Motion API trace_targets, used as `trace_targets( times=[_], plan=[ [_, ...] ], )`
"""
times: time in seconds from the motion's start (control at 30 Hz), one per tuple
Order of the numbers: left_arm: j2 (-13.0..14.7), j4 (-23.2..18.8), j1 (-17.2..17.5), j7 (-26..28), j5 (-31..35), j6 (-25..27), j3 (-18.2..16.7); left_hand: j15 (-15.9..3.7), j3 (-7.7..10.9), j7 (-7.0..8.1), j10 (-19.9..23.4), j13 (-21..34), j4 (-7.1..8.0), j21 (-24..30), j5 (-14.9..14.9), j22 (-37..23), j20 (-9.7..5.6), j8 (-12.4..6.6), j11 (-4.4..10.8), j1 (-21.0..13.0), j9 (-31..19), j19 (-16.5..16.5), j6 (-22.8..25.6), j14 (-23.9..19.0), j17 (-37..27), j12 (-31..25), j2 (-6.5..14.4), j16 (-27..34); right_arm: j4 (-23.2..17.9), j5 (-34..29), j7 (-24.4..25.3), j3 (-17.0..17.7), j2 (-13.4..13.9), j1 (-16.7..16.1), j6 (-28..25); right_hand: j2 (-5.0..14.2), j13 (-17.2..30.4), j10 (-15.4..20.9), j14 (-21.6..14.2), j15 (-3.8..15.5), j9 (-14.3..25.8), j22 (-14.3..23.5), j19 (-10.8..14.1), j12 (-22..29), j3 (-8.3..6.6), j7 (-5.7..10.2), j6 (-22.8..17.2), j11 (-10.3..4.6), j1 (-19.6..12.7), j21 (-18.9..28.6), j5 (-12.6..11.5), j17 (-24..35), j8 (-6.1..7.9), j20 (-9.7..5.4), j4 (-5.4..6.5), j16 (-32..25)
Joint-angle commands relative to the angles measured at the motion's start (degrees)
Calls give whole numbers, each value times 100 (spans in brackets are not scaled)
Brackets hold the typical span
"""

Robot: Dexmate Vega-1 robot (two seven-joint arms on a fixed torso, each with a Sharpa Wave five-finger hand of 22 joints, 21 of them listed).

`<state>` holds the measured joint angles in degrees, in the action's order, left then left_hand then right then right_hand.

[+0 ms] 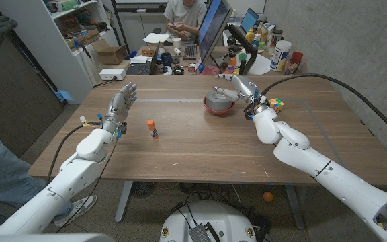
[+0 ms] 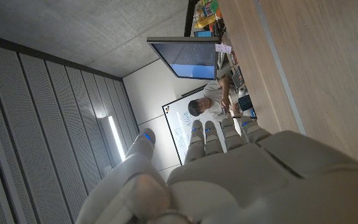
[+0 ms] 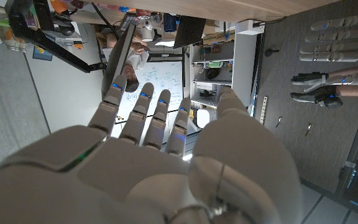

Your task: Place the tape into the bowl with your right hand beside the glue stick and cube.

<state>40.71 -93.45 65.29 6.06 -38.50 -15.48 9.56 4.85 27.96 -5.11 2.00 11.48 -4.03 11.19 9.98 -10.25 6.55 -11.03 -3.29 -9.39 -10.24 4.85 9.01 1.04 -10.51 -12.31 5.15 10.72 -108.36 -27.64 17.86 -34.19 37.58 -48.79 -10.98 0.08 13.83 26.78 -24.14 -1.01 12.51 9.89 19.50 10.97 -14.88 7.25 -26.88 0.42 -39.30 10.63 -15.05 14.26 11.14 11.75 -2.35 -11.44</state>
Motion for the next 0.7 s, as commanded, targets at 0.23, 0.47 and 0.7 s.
trace_targets(
  times=[0.23, 0.47, 0.7],
  plan=[
    [125, -226, 419, -126, -71, -326, -374, 43, 15, -5, -19, 5, -41, -23, 18, -26, 56, 11, 31, -2, -33, 71, 29, 51, -15, 13, -27, -7, -165, 1428, 189, 417, -196, -377, 404, 22, -6, 12, -34, -58, -6, 19, -7, 34, 8, -45, 84, 77, 118, 35, -18, 5, 7, -43, 60, -54],
    [149, -302, 560, -252, -97, -461, -484, 43, 19, -5, -15, 5, -47, -31, 17, -27, 34, 8, 2, -4, -33, 118, 36, 109, -14, 10, -23, -22, -449, 1304, 327, 307, -211, -495, 187, 53, -13, 12, -22, -90, -9, 19, -29, 39, 5, -67, 77, 58, 160, 31, -15, 5, 19, -38, 83, -60],
    [135, -285, 723, -408, -174, -606, -578, 48, 21, -5, -20, 5, -51, -36, 17, -28, 35, 7, 3, -5, -33, 152, 40, 117, -14, 11, -20, -18, -639, 1211, 367, 204, -218, -589, -57, 79, -20, 22, -36, -101, -12, 19, -31, 48, -5, -83, 67, 42, 179, 34, -14, 4, 31, -43, 91, -73]
  ],
)
